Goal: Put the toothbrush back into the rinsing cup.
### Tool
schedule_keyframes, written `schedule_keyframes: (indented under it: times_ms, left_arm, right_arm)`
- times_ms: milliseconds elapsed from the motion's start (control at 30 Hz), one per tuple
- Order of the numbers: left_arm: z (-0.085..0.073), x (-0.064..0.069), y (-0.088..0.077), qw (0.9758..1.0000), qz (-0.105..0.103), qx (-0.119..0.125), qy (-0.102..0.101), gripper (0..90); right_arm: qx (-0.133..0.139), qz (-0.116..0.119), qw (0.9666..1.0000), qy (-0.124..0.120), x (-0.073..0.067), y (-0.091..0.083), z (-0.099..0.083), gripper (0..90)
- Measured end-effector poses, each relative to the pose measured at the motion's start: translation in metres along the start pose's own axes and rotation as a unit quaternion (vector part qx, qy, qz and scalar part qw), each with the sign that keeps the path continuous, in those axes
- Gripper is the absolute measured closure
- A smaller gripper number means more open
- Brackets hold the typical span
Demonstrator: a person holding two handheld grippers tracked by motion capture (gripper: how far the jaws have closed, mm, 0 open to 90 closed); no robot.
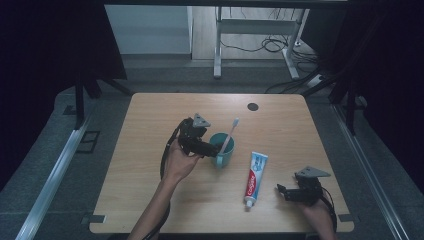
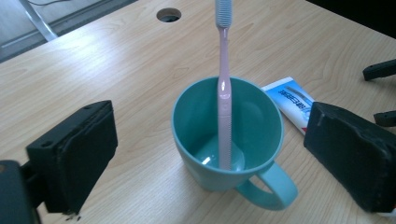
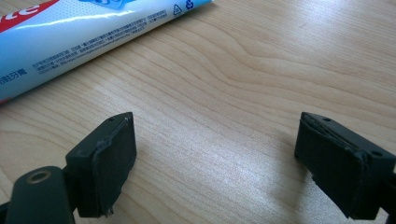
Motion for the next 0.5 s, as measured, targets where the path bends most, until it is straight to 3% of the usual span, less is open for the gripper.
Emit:
schedule_keyframes:
  times_ms: [500]
  left_arm:
    - [-0.021,-0.007,-0.016,0.9998,0.017,0.007,0.005,0.0]
  right_arm:
    - [0.001,0.0,1.0,-0.001,0.0,0.0,0.0,12.2]
Point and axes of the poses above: each handheld gripper's, and its own axes: y roughly forward along the jaws, z roughly out of its top, x roughly to its right, the point moved 7 cm from there along y, roughly forward along the jaws, and after that the axes turned 9 degrees about -z, right-handed, at the moved point
